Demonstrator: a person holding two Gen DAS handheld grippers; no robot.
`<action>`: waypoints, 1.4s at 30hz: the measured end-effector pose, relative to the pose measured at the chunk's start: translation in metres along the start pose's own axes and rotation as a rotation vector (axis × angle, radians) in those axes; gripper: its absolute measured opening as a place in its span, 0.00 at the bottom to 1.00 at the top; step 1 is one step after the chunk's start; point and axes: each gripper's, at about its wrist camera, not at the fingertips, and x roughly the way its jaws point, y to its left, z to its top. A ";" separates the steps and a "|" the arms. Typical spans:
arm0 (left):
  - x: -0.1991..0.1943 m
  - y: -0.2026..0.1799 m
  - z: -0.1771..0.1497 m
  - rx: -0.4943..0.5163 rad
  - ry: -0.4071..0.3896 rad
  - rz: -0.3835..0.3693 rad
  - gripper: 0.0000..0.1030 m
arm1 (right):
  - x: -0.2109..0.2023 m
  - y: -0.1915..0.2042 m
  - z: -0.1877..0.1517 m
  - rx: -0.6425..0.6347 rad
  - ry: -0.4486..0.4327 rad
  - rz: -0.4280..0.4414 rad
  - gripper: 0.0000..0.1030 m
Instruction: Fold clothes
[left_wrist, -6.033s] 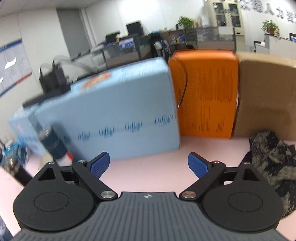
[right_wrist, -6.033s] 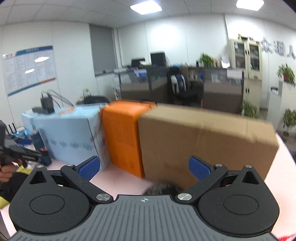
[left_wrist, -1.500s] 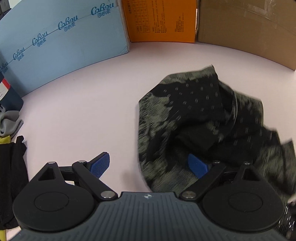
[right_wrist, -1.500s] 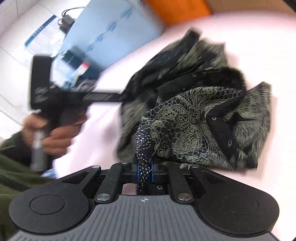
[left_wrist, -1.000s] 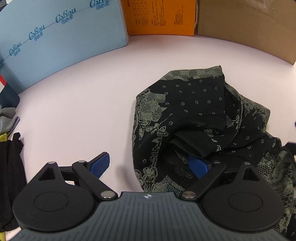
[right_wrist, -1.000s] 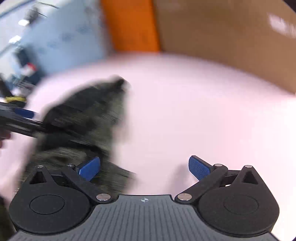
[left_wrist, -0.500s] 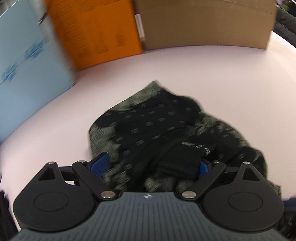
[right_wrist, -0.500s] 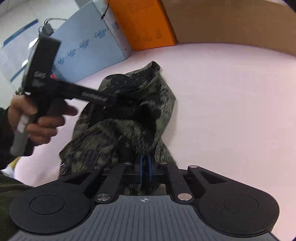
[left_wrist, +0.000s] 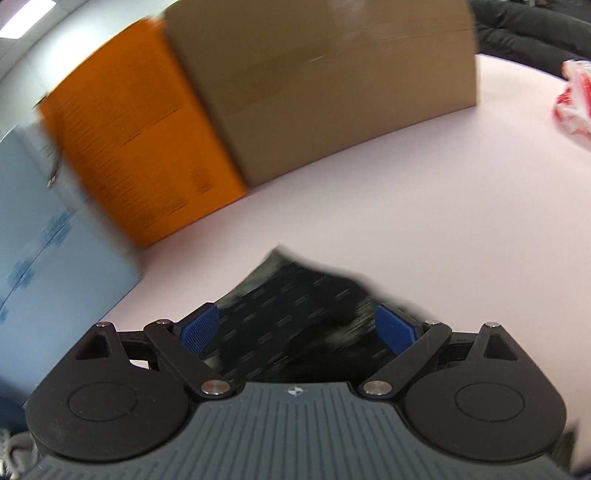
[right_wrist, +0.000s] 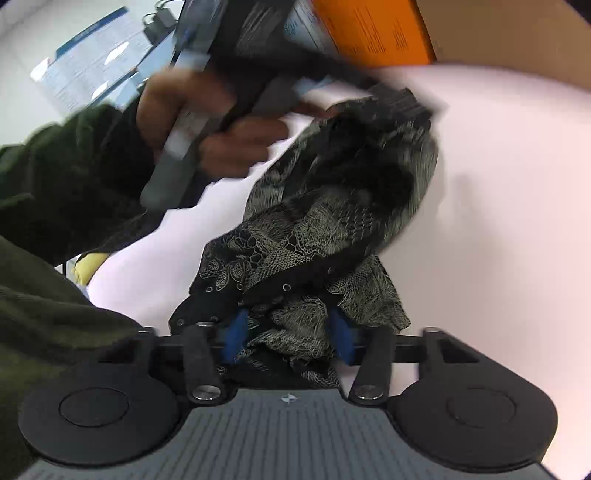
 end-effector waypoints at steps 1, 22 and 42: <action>0.002 0.014 -0.006 -0.004 0.016 0.029 0.89 | -0.012 -0.001 0.004 -0.021 -0.002 -0.015 0.57; -0.142 0.217 0.017 -0.008 -0.299 0.374 1.00 | -0.123 -0.010 0.200 -0.488 -0.134 -0.243 0.96; -0.044 0.032 -0.137 -0.280 0.088 -0.129 1.00 | 0.075 -0.063 0.156 -0.159 -0.101 -0.072 0.06</action>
